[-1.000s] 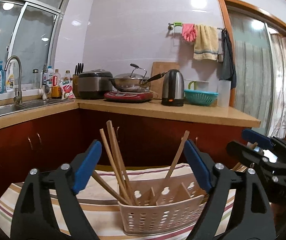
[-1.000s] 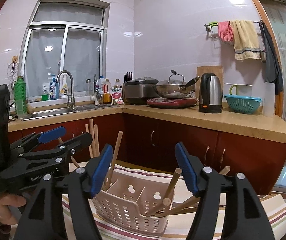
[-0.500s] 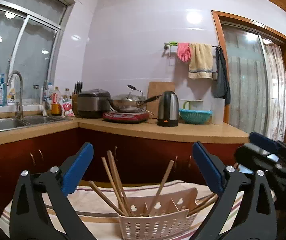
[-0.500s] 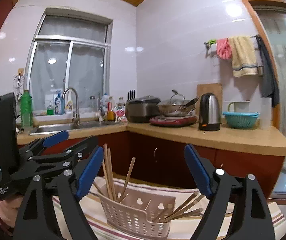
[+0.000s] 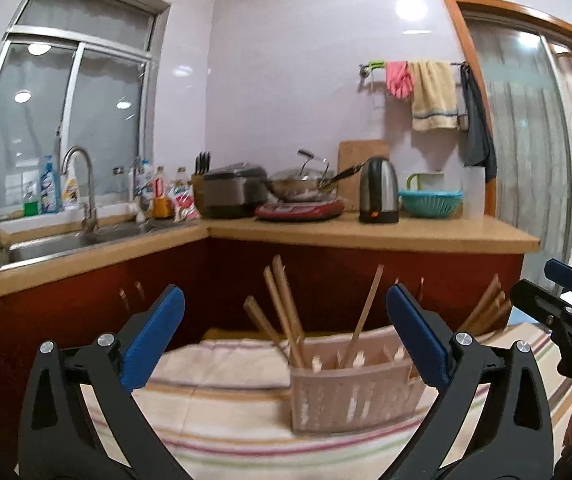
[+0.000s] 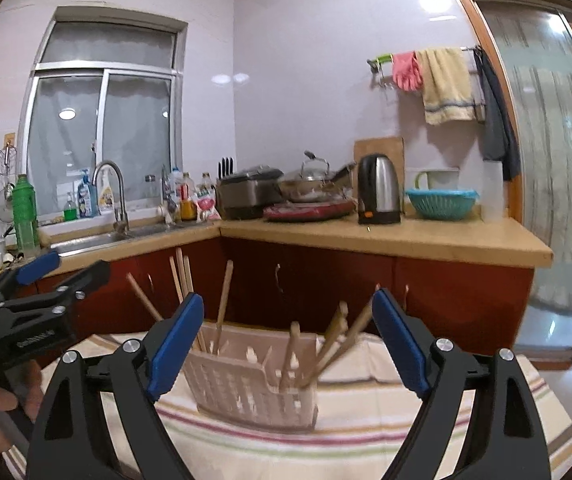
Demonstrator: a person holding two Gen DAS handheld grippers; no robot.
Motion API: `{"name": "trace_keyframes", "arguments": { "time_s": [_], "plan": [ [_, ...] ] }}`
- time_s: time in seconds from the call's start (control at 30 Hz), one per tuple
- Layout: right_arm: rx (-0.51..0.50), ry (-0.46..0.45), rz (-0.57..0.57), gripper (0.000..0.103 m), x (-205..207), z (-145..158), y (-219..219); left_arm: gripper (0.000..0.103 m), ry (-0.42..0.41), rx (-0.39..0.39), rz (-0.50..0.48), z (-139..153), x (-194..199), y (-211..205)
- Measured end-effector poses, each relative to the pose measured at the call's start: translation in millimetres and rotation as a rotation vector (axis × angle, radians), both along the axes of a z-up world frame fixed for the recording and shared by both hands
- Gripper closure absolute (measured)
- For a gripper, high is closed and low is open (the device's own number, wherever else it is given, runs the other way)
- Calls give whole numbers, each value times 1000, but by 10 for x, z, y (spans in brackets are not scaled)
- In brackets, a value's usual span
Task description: Organize utensils
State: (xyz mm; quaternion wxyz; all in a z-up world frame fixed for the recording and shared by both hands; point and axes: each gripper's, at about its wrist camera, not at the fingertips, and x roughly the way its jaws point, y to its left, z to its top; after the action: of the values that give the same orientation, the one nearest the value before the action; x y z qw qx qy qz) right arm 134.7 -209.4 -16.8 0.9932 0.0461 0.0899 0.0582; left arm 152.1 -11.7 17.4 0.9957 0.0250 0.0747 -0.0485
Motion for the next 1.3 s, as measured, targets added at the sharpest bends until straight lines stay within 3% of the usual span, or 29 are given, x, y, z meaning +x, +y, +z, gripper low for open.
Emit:
{"name": "trace_keyframes", "arguments": {
  "time_s": [0.23,0.53,0.8,1.3],
  "plan": [
    [-10,65,-21,19,-323,-128,31,4,52,-24,41,-200,-475,157],
    [-3,96,-31,19,-782,-70,35,4,75,-56,55,-174,-1036,267],
    [-28,79,-48,19,-1217,69,-1,4,58,-80,36,-10,-1486,277],
    [-33,18,-48,19,-1675,258,-34,4,13,-89,21,156,-1955,202]
  ]
}}
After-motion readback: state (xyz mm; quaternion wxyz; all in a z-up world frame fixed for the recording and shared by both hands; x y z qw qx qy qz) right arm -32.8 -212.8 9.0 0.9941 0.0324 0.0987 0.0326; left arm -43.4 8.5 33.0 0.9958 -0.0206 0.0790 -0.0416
